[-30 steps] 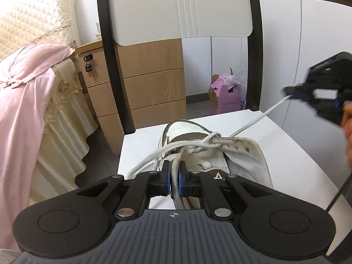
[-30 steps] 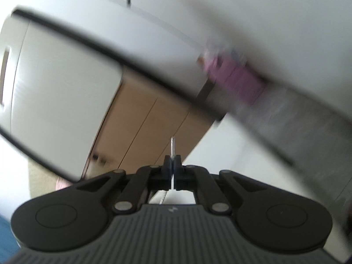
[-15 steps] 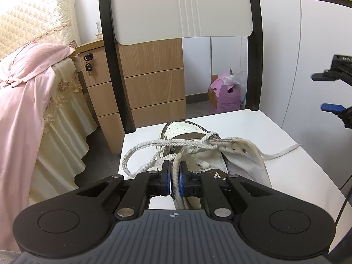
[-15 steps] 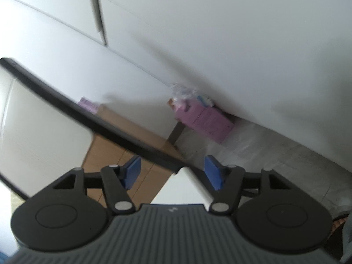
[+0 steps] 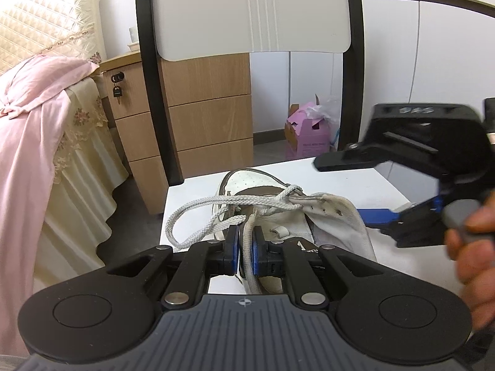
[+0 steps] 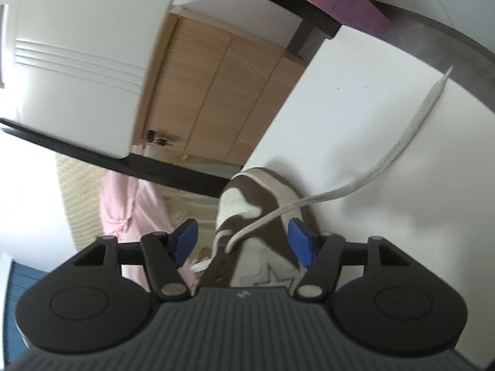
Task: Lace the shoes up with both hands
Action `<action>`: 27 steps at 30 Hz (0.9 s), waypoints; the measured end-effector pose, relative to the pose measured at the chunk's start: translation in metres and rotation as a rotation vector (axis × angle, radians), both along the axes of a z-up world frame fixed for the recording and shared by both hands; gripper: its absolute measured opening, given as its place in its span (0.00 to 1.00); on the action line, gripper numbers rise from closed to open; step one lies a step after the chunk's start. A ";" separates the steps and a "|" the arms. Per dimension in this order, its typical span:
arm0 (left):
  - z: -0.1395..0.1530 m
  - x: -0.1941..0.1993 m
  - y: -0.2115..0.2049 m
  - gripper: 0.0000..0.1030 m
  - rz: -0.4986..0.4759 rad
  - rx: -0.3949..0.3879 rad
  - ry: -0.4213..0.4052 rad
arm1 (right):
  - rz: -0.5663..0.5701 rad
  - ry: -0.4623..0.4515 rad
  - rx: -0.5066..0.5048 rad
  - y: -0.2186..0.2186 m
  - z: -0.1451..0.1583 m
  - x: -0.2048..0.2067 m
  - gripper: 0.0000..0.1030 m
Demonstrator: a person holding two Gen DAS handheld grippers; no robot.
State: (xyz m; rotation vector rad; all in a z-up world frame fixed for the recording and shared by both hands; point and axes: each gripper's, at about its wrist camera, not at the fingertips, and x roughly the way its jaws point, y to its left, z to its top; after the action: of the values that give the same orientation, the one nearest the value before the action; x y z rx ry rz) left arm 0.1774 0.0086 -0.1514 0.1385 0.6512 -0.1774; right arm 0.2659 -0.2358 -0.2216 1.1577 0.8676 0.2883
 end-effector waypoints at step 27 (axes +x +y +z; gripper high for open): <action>-0.001 0.012 -0.001 0.09 0.047 -0.034 0.025 | -0.301 -0.084 -0.249 -0.104 0.021 0.003 0.02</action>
State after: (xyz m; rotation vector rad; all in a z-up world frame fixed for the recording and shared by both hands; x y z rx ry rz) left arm 0.1890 0.0079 -0.1521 0.0881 0.6754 -0.1452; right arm 0.2685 -0.3402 -0.2009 1.0182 0.6254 -0.0184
